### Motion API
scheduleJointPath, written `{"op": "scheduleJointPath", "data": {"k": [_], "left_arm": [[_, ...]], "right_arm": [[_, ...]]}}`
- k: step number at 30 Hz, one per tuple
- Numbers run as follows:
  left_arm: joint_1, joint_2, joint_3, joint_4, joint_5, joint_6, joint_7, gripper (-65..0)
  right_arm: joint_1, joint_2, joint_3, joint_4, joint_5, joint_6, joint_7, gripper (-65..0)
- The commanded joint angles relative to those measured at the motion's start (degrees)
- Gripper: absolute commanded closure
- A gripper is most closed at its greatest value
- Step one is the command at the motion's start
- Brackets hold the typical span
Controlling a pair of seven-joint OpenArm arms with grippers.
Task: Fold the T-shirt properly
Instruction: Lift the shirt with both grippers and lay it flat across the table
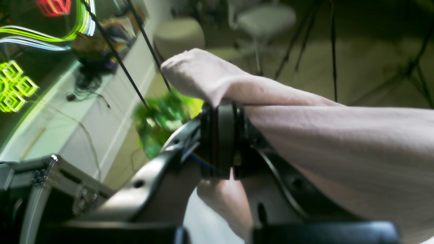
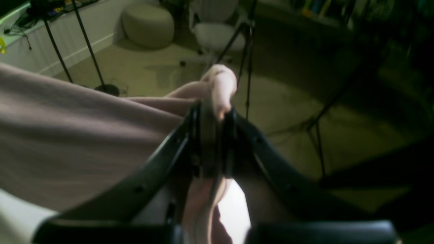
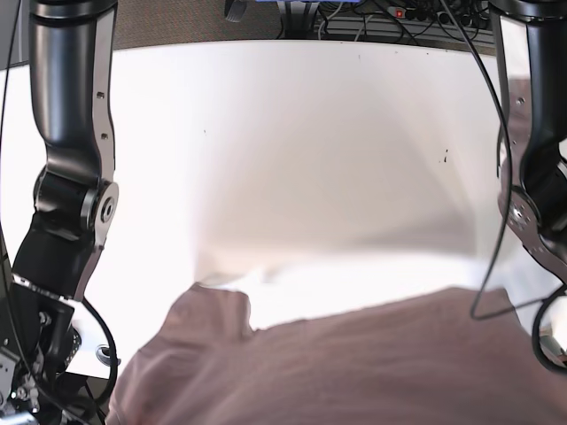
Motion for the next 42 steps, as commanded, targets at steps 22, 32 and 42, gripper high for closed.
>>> {"op": "scheduleJointPath", "data": {"k": [22,32,42], "left_arm": [[25.4,-0.5,2.1,14.9,-6.5,-0.4,-1.8,-0.6],[45.8,-0.6,-1.8,22.1,-12.1,-0.4,-1.8,-0.6],[60.4,-0.2,-8.4,23.1,-12.5,-5.6,-1.8,-0.6]], "right_arm": [[-26.3,-0.3,4.5,22.4,1.0,-0.22,-6.0,0.0],[-44.2,-3.8,10.8,30.6,2.1,-0.22,-8.7,0.0],[-58.9,-5.7,20.0,32.4,13.5,-0.22,-14.4,0.0]]}}
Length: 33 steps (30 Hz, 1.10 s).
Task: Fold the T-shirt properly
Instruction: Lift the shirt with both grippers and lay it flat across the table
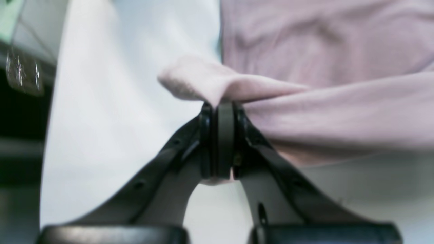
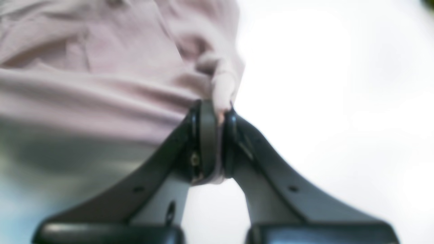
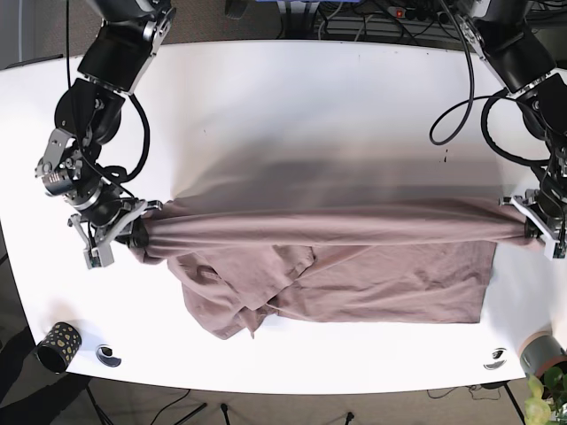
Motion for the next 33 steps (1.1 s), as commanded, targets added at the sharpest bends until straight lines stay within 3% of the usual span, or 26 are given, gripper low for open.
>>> {"op": "scheduleJointPath", "data": {"k": [1,7,11,14,20,25,26,29,31,33], "left_arm": [[1.2,-1.0,-1.1,1.2,-0.6,-1.0,-1.6,-0.6],[6.9,-1.0,-3.3,1.2,-0.6,-3.4,-1.6,-0.6],[10.8,-1.1,-4.7,1.2,-0.5,-4.3,-1.7,-0.6],[13.2,-1.3,-5.9,1.2,-0.5,-5.2,-1.8,-0.6],[18.6,-1.4,-8.4,1.2,-0.4,-5.4,-5.2,-0.4],[23.1,-2.4,-9.1,1.2,-0.5,-5.4,-7.1,-0.4],[23.9,-2.4,-9.2,1.2,-0.5,-5.4,-7.2,-0.4],[26.1,-2.5,-11.2,1.2,-0.6,-5.4,-7.3,-0.4],[27.6,-2.4,-12.8,1.2,-0.6,-5.4,-7.3,-0.4],[28.4,-2.3,-13.6,1.2,-0.6,-5.4,-7.3,-0.4]], "right_arm": [[-1.7,-0.3,1.9,1.2,5.0,0.2,0.5,0.0],[-9.1,-0.5,3.6,1.8,11.7,0.64,-0.9,0.0],[-14.2,-0.6,4.6,4.6,15.7,4.51,-2.6,0.0],[-17.0,-0.6,4.7,6.7,17.1,5.83,-4.3,0.0],[-21.4,-0.4,4.9,8.6,17.3,5.87,-6.9,0.0],[-24.6,4.0,4.5,8.6,17.4,5.87,-8.6,0.0],[-25.4,4.2,4.5,8.6,17.4,5.87,-8.9,-2.1],[-27.4,4.6,4.6,8.7,17.4,5.87,-9.1,-14.9],[-29.1,4.6,5.1,9.8,17.4,5.87,-9.1,-26.8],[-30.6,4.6,5.7,10.9,17.4,5.87,-9.1,-33.1]]}}
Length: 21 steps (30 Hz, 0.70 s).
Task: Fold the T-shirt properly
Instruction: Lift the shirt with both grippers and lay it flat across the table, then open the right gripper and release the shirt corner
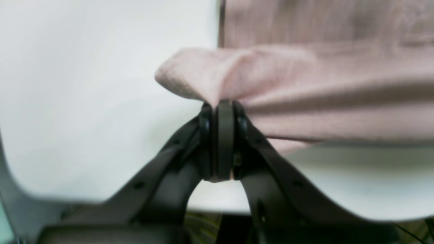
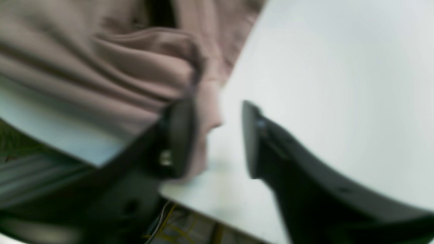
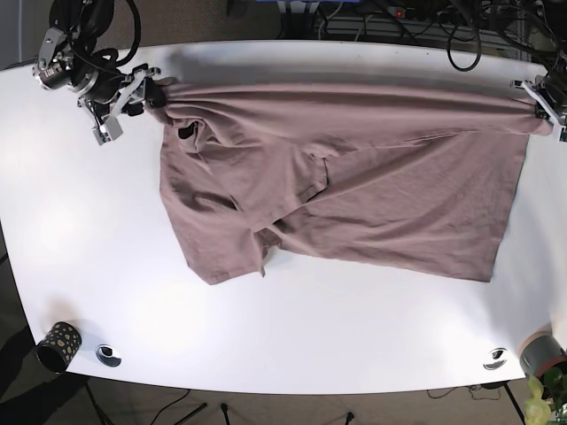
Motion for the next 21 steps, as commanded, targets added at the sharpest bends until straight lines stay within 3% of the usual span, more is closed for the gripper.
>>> {"op": "scheduleJointPath", "data": {"k": [1,5,9,11,14,21], "left_arm": [[0.9,-1.2,-1.8,1.1,0.4,0.4,-0.4,-0.4],[1.2,-1.1,-2.6,1.2,0.5,0.4,-0.1,-1.8],[1.0,-1.1,-2.9,1.8,0.5,0.4,-0.1,-14.7],[1.0,-1.1,-2.9,3.8,0.5,0.4,-0.1,-24.0],[1.0,-0.6,-2.7,5.9,0.4,0.4,-0.1,-29.7],[-0.2,1.3,-2.4,10.1,0.3,0.4,-0.1,-31.7]], "right_arm": [[-1.5,1.0,1.5,3.7,0.9,0.32,0.9,-36.5],[-2.5,0.4,1.8,6.6,0.9,0.32,0.9,-41.2],[-1.7,0.4,1.8,7.0,1.0,0.32,0.9,-41.7],[-1.1,0.8,1.8,6.9,3.3,0.32,0.7,-42.6],[-1.0,1.6,1.6,7.0,8.0,0.32,-1.5,-44.9],[-0.9,3.1,1.7,6.7,14.4,0.32,-2.9,-56.0]]}}
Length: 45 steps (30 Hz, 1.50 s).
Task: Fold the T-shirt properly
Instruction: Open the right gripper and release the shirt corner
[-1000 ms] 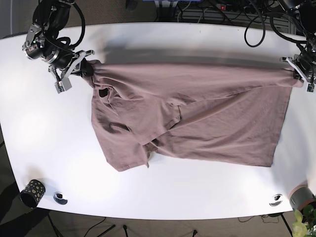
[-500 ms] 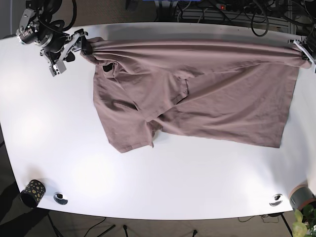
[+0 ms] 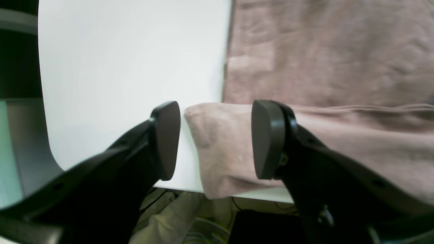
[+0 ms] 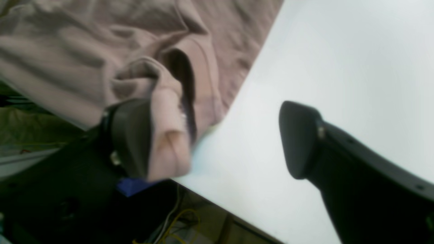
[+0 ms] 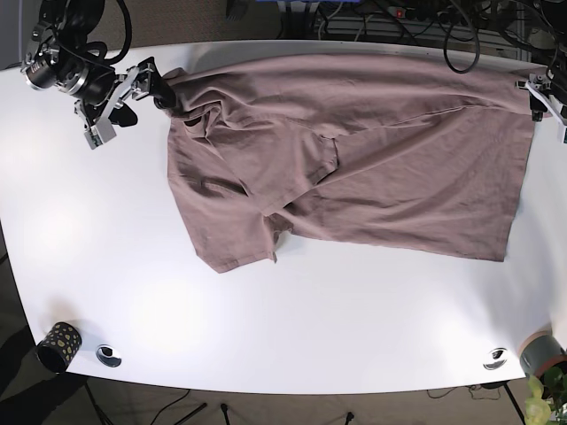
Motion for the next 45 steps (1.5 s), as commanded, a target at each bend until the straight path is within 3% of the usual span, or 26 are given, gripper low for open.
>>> {"op": "scheduleJointPath", "data": {"k": [1,5,9,12,16,21,32,35,41,45], "left_arm": [[-1.5,-0.5,-0.3,2.1,-0.5,0.3,-1.0,-31.7],[-3.9,0.3,0.1,2.3,-0.2,0.3,-1.0,-31.7],[-4.2,0.3,2.3,2.3,-0.1,0.3,-1.0,-31.2],[-4.2,0.2,3.4,2.3,-0.1,0.3,-1.0,-31.2],[-5.2,0.2,5.0,2.3,-0.1,0.3,-1.0,-31.2],[-5.4,0.2,6.4,2.3,0.0,0.3,-1.0,-31.2],[-5.8,0.1,7.7,2.3,0.0,0.3,-1.0,-31.2],[-5.8,0.0,7.7,2.2,0.0,0.3,-1.0,-31.2],[-5.8,0.0,7.6,2.2,0.0,0.3,-1.0,-31.5],[-5.9,0.0,7.7,2.2,0.0,0.3,-1.0,-31.7]], "right_arm": [[0.9,0.8,0.5,0.8,1.9,0.32,1.0,-56.6],[2.6,0.8,0.5,0.6,5.1,0.32,-0.7,-56.9],[4.1,1.1,0.5,-0.4,11.9,0.32,-2.7,-56.9],[5.6,0.9,0.5,-2.1,11.8,0.32,-2.7,-56.9],[9.2,0.3,0.5,-7.0,7.1,0.32,-2.5,-56.9],[13.6,-2.6,0.5,-10.8,-0.8,0.32,-2.5,-56.9],[19.4,-9.6,0.6,-12.7,-23.1,0.32,-0.3,-56.9],[19.4,-11.1,0.3,-12.8,-25.7,0.32,0.3,-56.9],[19.1,-13.6,0.2,-14.3,-26.0,0.32,0.5,-56.9],[19.5,-13.6,0.3,-18.6,-25.8,0.32,1.0,-56.8]]}}
